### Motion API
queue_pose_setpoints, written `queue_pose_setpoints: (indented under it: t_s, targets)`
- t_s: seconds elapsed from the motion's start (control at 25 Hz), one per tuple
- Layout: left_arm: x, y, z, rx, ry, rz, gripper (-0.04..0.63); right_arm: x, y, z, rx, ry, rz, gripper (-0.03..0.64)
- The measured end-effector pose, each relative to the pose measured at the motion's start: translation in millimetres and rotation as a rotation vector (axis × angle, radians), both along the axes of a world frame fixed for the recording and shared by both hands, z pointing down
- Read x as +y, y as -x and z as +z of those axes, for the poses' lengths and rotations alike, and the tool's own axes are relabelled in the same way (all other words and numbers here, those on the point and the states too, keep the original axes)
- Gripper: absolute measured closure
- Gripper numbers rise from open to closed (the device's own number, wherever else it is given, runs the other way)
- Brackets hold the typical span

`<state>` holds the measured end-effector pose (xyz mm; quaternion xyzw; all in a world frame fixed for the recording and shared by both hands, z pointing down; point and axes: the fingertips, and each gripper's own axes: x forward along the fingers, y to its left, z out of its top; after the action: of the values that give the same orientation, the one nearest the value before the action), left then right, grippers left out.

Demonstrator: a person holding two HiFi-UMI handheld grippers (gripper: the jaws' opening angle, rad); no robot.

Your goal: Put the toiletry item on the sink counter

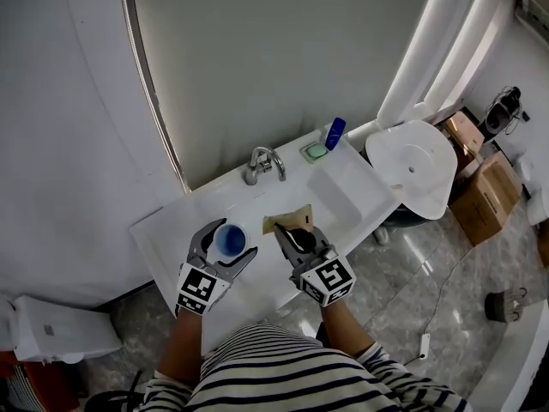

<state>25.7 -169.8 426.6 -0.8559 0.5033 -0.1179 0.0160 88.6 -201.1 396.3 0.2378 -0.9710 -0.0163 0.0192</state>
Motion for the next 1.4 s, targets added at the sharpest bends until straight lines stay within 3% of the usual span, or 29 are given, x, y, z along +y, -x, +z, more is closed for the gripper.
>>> queue_pose_setpoints:
  t_s: [0.6,1.4]
  targets:
    - [-44,62,2,-0.044,-0.008,-0.072,0.218,-40,63,-6,0.064,-0.036,-0.108,0.589]
    - [-129,116,48,-0.110,0.093,-0.168,0.218,-121,108,17,0.108,-0.030,-0.193,0.589]
